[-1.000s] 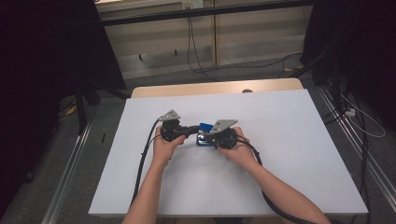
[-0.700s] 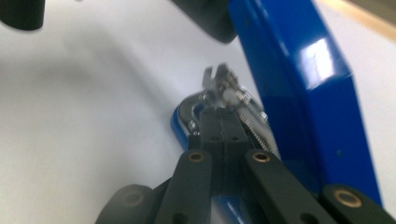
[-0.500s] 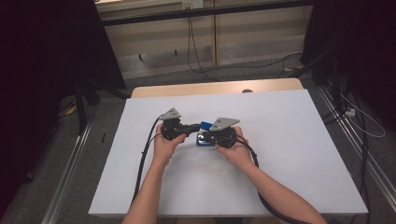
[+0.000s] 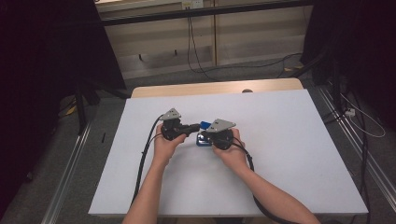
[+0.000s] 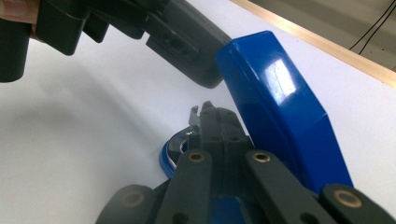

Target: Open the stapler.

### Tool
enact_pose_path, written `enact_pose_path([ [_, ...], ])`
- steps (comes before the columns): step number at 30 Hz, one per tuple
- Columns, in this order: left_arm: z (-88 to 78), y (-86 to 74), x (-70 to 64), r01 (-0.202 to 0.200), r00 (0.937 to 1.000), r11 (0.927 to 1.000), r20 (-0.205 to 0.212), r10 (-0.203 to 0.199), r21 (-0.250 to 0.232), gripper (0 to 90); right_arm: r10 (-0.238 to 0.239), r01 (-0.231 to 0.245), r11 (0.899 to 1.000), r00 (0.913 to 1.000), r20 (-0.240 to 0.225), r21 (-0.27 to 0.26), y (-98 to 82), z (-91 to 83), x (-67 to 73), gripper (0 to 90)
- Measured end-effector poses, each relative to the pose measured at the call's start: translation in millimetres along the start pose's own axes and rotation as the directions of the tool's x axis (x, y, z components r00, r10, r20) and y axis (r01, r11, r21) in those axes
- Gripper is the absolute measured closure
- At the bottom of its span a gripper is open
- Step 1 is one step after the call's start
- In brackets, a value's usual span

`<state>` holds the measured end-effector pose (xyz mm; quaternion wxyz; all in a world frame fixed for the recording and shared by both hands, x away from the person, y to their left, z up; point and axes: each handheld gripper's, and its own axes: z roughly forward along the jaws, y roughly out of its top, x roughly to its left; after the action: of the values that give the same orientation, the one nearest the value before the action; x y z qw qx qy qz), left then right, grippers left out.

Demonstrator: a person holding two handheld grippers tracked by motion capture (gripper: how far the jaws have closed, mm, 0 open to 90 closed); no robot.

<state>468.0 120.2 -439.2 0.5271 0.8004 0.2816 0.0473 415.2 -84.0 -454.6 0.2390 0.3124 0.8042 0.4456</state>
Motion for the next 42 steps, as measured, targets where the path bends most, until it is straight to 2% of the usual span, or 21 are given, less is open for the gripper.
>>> enact_pose_path([
  [3,1.3,-4.1,3.6,-0.013,0.9999,0.9995,-0.007,0.014,0.029,90.0,0.003,-0.003,1.000,1.0000,0.005,-0.012,-0.1,-1.1,-0.9,90.0],
  [6,1.6,-4.0,3.7,-0.016,0.9999,0.9998,-0.001,0.016,0.015,90.0,0.007,-0.007,1.000,1.0000,0.005,-0.015,0.0,-1.6,-1.1,90.0],
  [8,2.9,-1.6,0.2,-0.033,0.9993,0.9994,0.016,0.033,-0.006,90.0,0.008,-0.008,1.000,1.0000,0.002,-0.014,0.1,-2.2,-1.6,90.0],
  [11,5.3,-2.3,-1.3,-0.048,0.9987,0.9988,0.016,0.048,0.013,90.0,0.008,-0.008,1.000,1.0000,0.006,-0.016,0.6,-2.9,-1.9,90.0],
  [14,9.8,-6.2,-1.3,-0.064,0.9979,0.9965,0.009,0.063,0.054,90.0,0.008,-0.007,1.000,0.9999,0.015,-0.020,1.4,-4.3,-2.5,90.0],
  [17,10.8,-7.5,-1.3,-0.079,0.9969,0.9953,0.007,0.078,0.056,90.0,0.003,-0.003,1.000,0.9999,0.017,-0.019,1.6,-5.1,-2.2,90.0],
  [18,10.9,-7.6,-2.0,-0.088,0.9961,0.9946,0.004,0.088,0.056,90.0,-0.019,0.019,1.000,0.9995,0.025,-0.013,1.7,-5.3,-1.2,90.0],
  [21,11.8,-8.5,-2.9,-0.092,0.9956,0.9932,-0.006,0.093,0.071,90.0,-0.028,0.029,0.999,0.9989,0.038,-0.015,1.5,-5.2,0.3,90.0],
  [23,14.9,-11.0,-3.2,-0.116,0.9927,0.9886,-0.021,0.118,0.097,90.0,-0.039,0.039,0.999,0.9981,0.048,-0.008,2.3,-5.3,1.0,90.0],
  [24,14.9,-11.0,-3.2,-0.116,0.9927,0.9886,-0.021,0.118,0.097,90.0,-0.039,0.039,0.999,0.9981,0.048,-0.008,2.3,-5.3,1.0,90.0],
  [25,15.1,-12.9,-2.1,-0.099,0.9948,0.9917,-0.016,0.101,0.082,90.0,-0.068,0.067,0.998,0.9959,0.060,0.012,4.5,-5.4,1.8,90.0],
  [28,15.1,-13.7,-1.5,-0.093,0.9955,0.9929,-0.011,0.094,0.074,90.0,-0.070,0.069,0.997,0.9952,0.068,0.015,6.5,-6.6,0.7,90.0],
  [32,15.3,-14.5,-1.5,-0.091,0.9957,0.9937,-0.011,0.092,0.065,90.0,-0.057,0.057,0.998,0.9933,0.100,0.002,9.5,-9.8,-1.2,90.0],
  [34,15.2,-13.9,-2.6,-0.110,0.9935,0.9912,-0.019,0.112,0.073,90.0,-0.085,0.085,0.996,0.9854,0.148,0.005,11.1,-13.5,0.2,90.0],
  [36,15.3,-13.8,-3.2,-0.112,0.9933,0.9908,-0.022,0.114,0.076,90.0,-0.083,0.083,0.997,0.9844,0.155,0.007,11.6,-14.8,-0.4,90.0],
  [37,15.1,-13.5,-3.3,-0.130,0.9908,0.9884,-0.028,0.132,0.080,90.0,-0.071,0.071,0.997,0.9822,0.174,0.004,12.9,-18.8,-3.0,90.0],
  [39,15.2,-13.7,-3.7,-0.126,0.9913,0.9889,-0.028,0.129,0.079,90.0,-0.061,0.062,0.998,0.9814,0.182,-0.001,13.6,-20.9,-4.6,90.0],
  [40,15.3,-13.8,-4.3,-0.129,0.9909,0.9886,-0.031,0.131,0.078,90.0,-0.065,0.069,0.998,0.9736,0.219,-0.011,15.1,-25.7,-6.7,90.0],
  [41,15.5,-14.1,-4.8,-0.129,0.9908,0.9888,-0.031,0.132,0.075,90.0,-0.077,0.081,0.997,0.9692,0.234,-0.008,15.5,-27.6,-7.8,90.0],
  [42,15.4,-14.0,-4.9,-0.132,0.9904,0.9883,-0.031,0.134,0.076,90.0,-0.063,0.068,0.998,0.9714,0.229,-0.013,15.0,-29.2,-9.7,90.0],
])
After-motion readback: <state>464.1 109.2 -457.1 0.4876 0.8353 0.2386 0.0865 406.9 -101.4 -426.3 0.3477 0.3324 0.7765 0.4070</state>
